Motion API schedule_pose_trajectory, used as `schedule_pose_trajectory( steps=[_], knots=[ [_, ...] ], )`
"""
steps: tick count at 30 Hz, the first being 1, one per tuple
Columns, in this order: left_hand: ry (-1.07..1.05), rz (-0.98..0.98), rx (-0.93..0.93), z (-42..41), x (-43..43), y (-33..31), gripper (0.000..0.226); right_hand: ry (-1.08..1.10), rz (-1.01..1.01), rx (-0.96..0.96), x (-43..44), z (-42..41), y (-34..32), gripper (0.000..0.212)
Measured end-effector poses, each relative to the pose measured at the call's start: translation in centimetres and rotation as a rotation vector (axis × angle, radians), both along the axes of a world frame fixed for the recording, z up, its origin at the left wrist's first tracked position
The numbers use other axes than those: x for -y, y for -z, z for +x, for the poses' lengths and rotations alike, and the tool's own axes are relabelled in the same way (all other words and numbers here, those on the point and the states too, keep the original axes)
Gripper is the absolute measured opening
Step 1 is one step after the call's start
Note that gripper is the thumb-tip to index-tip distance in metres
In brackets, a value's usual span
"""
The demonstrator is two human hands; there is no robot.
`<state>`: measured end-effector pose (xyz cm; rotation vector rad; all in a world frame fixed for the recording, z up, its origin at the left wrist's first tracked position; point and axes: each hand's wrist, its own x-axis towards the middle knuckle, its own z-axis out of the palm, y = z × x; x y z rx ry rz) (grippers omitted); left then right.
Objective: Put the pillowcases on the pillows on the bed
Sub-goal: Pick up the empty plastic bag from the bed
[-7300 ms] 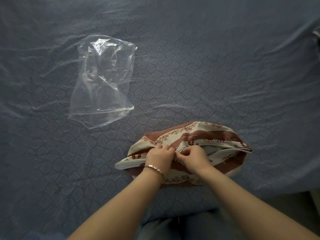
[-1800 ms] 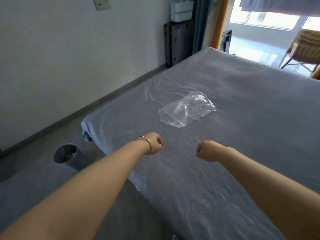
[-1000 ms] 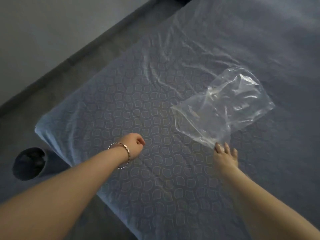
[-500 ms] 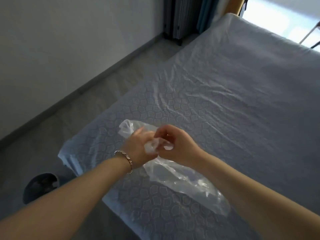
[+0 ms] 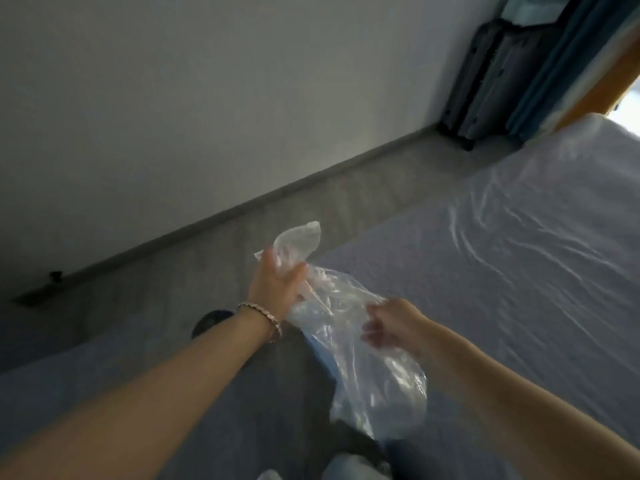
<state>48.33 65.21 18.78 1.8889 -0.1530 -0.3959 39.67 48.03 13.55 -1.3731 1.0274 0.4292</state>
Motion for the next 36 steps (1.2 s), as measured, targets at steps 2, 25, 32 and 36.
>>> schedule_pose_trajectory(
  steps=[2,25,32,36],
  knots=[
    [-0.055,0.097,0.054,1.0,-5.4,1.1,0.054,0.246,0.137,0.110,-5.4,4.0,1.0,0.024],
    [-0.822,0.546,-0.377,18.1,-29.1,32.1,0.023,-0.979,-0.216,0.058,-30.9,29.2,31.1,0.042],
    [-0.167,0.624,-0.744,20.8,-31.5,51.3,0.048,-1.010,-0.334,0.028,-34.0,32.0,50.4,0.030],
    [-0.145,0.566,-0.764,21.2,-30.3,60.4,0.054,-0.953,-0.457,0.120,-35.3,32.3,59.7,0.023]
  ],
)
